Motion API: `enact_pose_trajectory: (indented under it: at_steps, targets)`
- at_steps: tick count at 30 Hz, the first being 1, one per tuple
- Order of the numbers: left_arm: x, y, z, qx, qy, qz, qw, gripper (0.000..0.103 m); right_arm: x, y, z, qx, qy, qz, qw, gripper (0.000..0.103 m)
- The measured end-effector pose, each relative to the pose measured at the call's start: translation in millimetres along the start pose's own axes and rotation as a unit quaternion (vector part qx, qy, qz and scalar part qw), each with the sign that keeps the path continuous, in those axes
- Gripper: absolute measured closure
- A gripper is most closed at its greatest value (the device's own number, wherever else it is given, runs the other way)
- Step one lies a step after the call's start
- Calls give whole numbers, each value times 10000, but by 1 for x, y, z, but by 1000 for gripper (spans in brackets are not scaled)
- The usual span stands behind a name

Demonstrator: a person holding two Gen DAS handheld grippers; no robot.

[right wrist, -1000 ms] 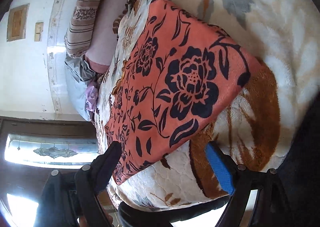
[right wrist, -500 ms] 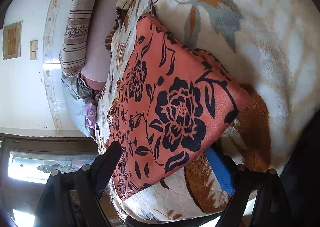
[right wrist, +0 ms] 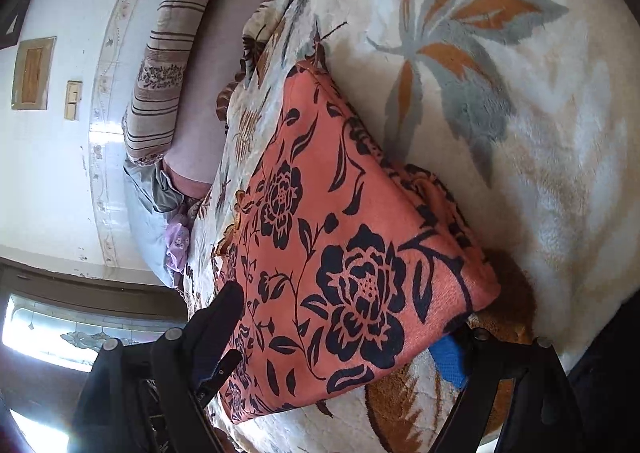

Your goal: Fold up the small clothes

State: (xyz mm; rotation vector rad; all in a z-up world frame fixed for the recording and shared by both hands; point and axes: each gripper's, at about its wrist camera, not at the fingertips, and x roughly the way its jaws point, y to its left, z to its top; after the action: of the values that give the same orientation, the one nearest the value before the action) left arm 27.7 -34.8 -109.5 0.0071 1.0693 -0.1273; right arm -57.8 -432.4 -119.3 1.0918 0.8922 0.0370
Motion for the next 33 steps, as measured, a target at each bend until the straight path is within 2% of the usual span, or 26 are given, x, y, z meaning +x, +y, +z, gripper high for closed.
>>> enact_pose_trajectory:
  at_steps: [4,8,12,14,16,21,23,24,25,26,28,29,31,32,33]
  targets:
    - [-4,-2,4,52,-132,61,9999,23,5,2,1,-77,21,-89,9999,23]
    - [12,1,5,-16,41,103,9999,23,8,4,2,-150,4,-143,9998,22]
    - [13,2,7,26,3,111,9999,23,9,9,2,-327,4,-272,9991,23]
    - [6,4,9,-12,-131,66,9999,23,10,13,2,-439,2,-369,9984,29]
    - [3,6,12,-24,-217,75,9997,23,11,13,1,-452,0,-413,9981,31]
    - [23,10,12,-82,-5,83,9999,22,14,15,2,-575,23,-527,9970,32]
    - [22,8,11,8,-29,134,9999,21,15,13,3,-598,53,-626,9962,42]
    - [18,8,12,13,-30,146,9999,21,16,11,4,-598,74,-680,9959,52]
    - [10,8,12,-4,-155,118,9998,21,15,9,5,-616,92,-728,9954,60]
    - [1,9,12,17,-350,81,9994,21,15,7,6,-609,111,-736,9954,62]
    - [-6,9,9,137,-566,158,9982,21,14,6,7,-572,147,-693,9958,63]
    - [0,10,6,146,-497,229,9984,21,13,6,7,-548,120,-672,9962,60]
    - [29,9,-1,270,-11,255,9993,19,14,3,8,-433,87,-543,9975,48]
    - [28,7,-2,357,-291,341,9984,14,16,6,8,-484,62,-588,9971,47]
    - [27,6,-1,400,-273,375,9981,14,18,11,8,-632,62,-673,9957,47]
